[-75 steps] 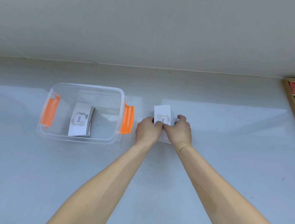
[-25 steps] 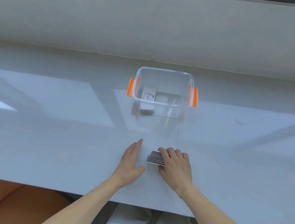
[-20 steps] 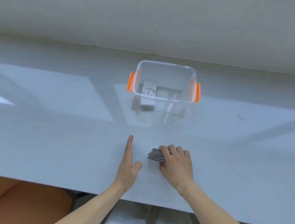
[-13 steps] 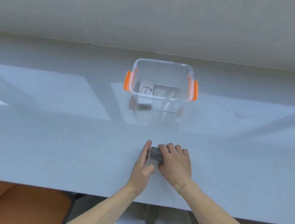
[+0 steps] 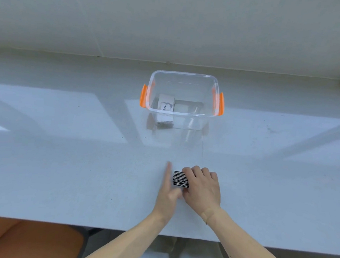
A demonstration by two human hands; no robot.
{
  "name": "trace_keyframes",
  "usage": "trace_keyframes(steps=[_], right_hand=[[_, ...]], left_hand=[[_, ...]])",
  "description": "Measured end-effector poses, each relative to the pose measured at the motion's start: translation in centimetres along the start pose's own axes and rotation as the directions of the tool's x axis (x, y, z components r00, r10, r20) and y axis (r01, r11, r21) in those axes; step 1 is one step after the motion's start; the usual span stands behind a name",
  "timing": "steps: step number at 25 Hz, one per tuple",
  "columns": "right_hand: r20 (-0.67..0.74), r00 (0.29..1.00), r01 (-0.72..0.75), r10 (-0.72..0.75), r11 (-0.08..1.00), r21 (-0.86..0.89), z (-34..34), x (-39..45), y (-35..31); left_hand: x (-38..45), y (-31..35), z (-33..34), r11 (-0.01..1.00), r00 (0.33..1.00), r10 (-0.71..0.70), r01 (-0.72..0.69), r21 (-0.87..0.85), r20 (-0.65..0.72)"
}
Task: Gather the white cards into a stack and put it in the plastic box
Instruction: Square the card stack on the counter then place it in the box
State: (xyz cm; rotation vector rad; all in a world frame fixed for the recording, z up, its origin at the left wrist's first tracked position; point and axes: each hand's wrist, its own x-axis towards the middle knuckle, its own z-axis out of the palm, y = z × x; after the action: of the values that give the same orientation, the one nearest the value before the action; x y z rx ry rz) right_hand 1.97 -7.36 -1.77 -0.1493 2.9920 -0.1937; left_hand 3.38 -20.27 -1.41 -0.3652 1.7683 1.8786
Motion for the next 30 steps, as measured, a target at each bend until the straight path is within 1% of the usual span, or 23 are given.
trace_keyframes(steps=[3, 4, 5, 6, 7, 8, 9, 10, 11, 13, 15, 17, 18, 19, 20, 21, 22, 23, 24, 25, 26, 28, 30], right_hand=[[0.003, 1.0, -0.005, 0.005, 1.0, 0.009, 0.0, 0.0, 0.2], [0.002, 1.0, -0.01, 0.01, 1.0, 0.006, 0.0, 0.1, 0.2], [0.004, 1.0, -0.012, 0.012, 1.0, 0.004, 0.0, 0.0, 0.1], [-0.002, 1.0, -0.009, 0.009, 1.0, 0.003, 0.0, 0.0, 0.1], [-0.013, 1.0, -0.004, 0.004, 1.0, 0.001, 0.1, -0.1, 0.1], [-0.024, 1.0, 0.001, -0.001, 1.0, -0.007, 0.2, -0.1, 0.2], [-0.031, 1.0, 0.004, -0.004, 1.0, -0.019, 0.3, -0.2, 0.3], [-0.038, 0.999, 0.005, -0.006, 1.0, -0.03, 0.3, -0.2, 0.5], [-0.037, 0.999, 0.008, -0.009, 0.999, -0.033, 0.3, 0.0, 0.6], [0.003, 1.0, 0.018, -0.018, 1.0, -0.018, 0.1, 0.3, 0.8], [0.023, 1.0, -0.018, 0.017, 0.999, 0.045, -0.4, -0.1, 1.6], [0.024, 0.997, -0.078, 0.075, 0.985, 0.156, -0.5, -0.8, 2.6], [0.024, 0.991, -0.136, 0.135, 0.953, 0.27, -0.5, -1.6, 3.5], [0.056, 0.974, -0.221, 0.219, 0.876, 0.428, -0.6, -2.6, 4.5], [0.124, 0.948, -0.307, 0.294, 0.734, 0.605, -0.6, -3.7, 5.7], [0.193, 0.921, -0.358, 0.338, 0.539, 0.762, -0.6, -4.7, 6.6], [0.225, 0.9, -0.357, 0.373, 0.337, 0.871, -0.4, -5.6, 7.2], [0.225, 0.879, -0.321, 0.421, 0.172, 0.932, -0.3, -6.4, 7.7], [0.221, 0.855, -0.273, 0.47, 0.045, 0.961, -0.4, -6.9, 7.9], [0.222, 0.832, -0.232, 0.509, -0.045, 0.972, -0.5, -7.1, 7.9], [0.222, 0.815, -0.199, 0.535, -0.102, 0.975, -0.6, -7.2, 7.6], [0.225, 0.789, -0.153, 0.571, -0.173, 0.973, -0.6, -6.7, 6.3], [0.251, 0.795, -0.161, 0.551, -0.207, 0.965, -0.6, -5.9, 4.1]], left_hand=[[-0.1, 0.3, 0.8, 0.988, 0.994, -0.024, 0.008, 0.152, 0.103], [0.0, 0.8, 0.2, 0.972, 0.994, -0.012, -0.015, 0.234, 0.113], [0.1, 1.1, -0.5, 0.924, 0.993, 0.038, -0.079, 0.375, 0.115], [0.1, 1.3, -1.0, 0.807, 0.982, 0.129, -0.183, 0.562, 0.136], [0.4, 1.1, -1.1, 0.593, 0.951, 0.24, -0.303, 0.746, 0.195], [0.7, 0.7, -0.9, 0.354, 0.904, 0.317, -0.392, 0.849, 0.286], [1.1, 0.5, -0.4, 0.161, 0.862, 0.349, -0.441, 0.883, 0.367], [1.3, 0.3, 0.1, 0.049, 0.843, 0.347, -0.454, 0.889, 0.412], [1.6, 0.3, 0.4, 0.002, 0.84, 0.338, -0.451, 0.893, 0.424], [2.2, 0.2, 0.4, -0.033, 0.851, 0.315, -0.432, 0.901, 0.419], [2.2, 0.4, 0.8, -0.094, 0.843, 0.326, -0.421, 0.902, 0.428], [2.1, 0.4, 0.8, -0.1, 0.849, 0.346, -0.391, 0.915, 0.4], [2.0, 0.4, 0.9, -0.112, 0.846, 0.354, -0.385, 0.916, 0.398], [2.0, 0.5, 1.1, -0.116, 0.844, 0.356, -0.385, 0.916, 0.4], [2.1, 0.5, 1.2, -0.114, 0.845, 0.358, -0.382, 0.917, 0.396], [2.2, 0.6, 1.1, -0.111, 0.848, 0.36, -0.374, 0.921, 0.388], [2.2, 0.6, 1.1, -0.118, 0.85, 0.358, -0.37, 0.921, 0.387], [2.2, 0.7, 1.1, -0.132, 0.85, 0.354, -0.368, 0.92, 0.391], [2.3, 0.7, 1.1, -0.147, 0.85, 0.349, -0.367, 0.919, 0.395], [2.2, 0.6, 1.1, -0.155, 0.851, 0.344, -0.365, 0.918, 0.396], [2.2, 0.6, 1.2, -0.156, 0.852, 0.344, -0.362, 0.919, 0.394], [2.2, 0.5, 1.2, -0.156, 0.85, 0.352, -0.359, 0.92, 0.391], [2.2, 0.4, 1.3, -0.156, 0.851, 0.351, -0.359, 0.92, 0.391]])
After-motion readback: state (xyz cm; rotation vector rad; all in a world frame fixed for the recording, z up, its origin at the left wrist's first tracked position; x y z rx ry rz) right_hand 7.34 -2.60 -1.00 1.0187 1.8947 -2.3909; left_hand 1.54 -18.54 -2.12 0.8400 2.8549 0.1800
